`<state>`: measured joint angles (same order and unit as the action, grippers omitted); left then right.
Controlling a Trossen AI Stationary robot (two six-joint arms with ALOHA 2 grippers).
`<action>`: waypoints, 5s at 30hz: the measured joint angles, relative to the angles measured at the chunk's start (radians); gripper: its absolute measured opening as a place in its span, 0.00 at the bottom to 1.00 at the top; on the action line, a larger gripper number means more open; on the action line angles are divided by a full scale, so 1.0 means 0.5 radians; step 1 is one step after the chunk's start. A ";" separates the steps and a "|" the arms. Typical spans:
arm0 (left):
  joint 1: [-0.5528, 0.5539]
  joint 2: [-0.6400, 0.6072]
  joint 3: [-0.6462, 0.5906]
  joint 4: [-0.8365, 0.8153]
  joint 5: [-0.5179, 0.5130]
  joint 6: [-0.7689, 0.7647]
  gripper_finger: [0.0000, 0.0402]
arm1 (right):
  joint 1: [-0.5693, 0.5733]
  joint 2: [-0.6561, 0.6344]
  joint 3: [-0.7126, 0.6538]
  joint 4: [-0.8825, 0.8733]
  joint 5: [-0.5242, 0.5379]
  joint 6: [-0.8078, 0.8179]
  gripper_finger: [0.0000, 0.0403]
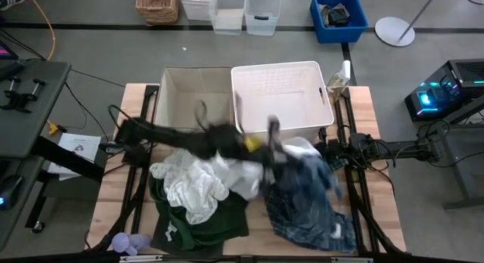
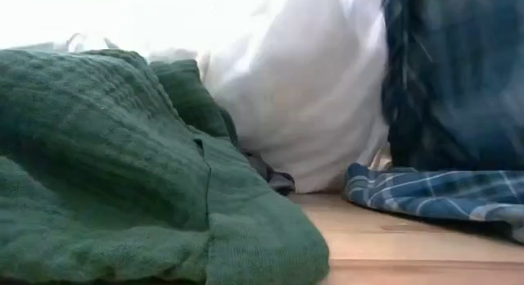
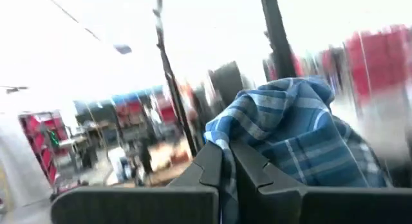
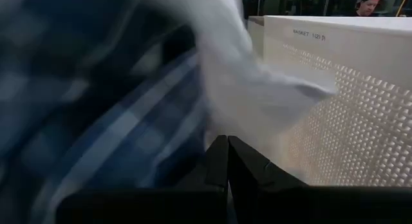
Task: Sort clothes
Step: Put the blue cloth into the laundry organizer
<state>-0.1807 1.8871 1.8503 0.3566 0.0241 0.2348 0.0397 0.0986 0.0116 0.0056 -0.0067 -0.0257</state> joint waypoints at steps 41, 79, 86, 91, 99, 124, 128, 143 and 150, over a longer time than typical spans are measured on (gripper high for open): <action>1.372 -0.749 -0.227 -3.185 -1.144 -0.447 0.06 | 0.000 0.001 0.000 0.000 0.000 0.000 0.00; -0.463 -0.622 -0.103 -3.000 -1.459 0.328 0.57 | 0.000 0.001 0.000 0.000 0.000 0.000 0.00; -0.337 -0.496 -0.239 -2.887 -1.630 0.343 0.57 | 0.000 0.002 0.000 0.000 0.000 0.000 0.00; -0.179 -0.346 -0.240 -2.871 -1.525 0.291 0.57 | 0.000 0.001 0.000 0.000 0.000 0.000 0.00; -0.018 -0.110 -0.240 -2.824 -1.535 0.458 0.42 | 0.000 0.001 0.001 0.001 0.000 0.000 0.00; 0.867 -1.846 -0.233 -2.437 -2.073 -0.389 0.00 | 0.000 0.000 0.000 0.000 0.000 0.000 0.00; 0.941 -1.889 -0.235 -2.542 -1.952 -0.515 0.00 | 0.000 0.000 0.000 0.000 0.000 0.000 0.00; 0.945 -1.256 -1.290 -2.645 -0.881 -1.073 0.00 | 0.000 0.000 0.000 0.000 0.000 0.000 0.00; 0.930 -0.911 -1.491 -2.605 -0.551 -1.095 0.00 | 0.000 0.000 0.000 0.000 0.000 0.000 0.00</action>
<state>0.2845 1.4314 1.1047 -0.9459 -0.2512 -0.3127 0.0395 0.0986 0.0116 0.0055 -0.0067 -0.0257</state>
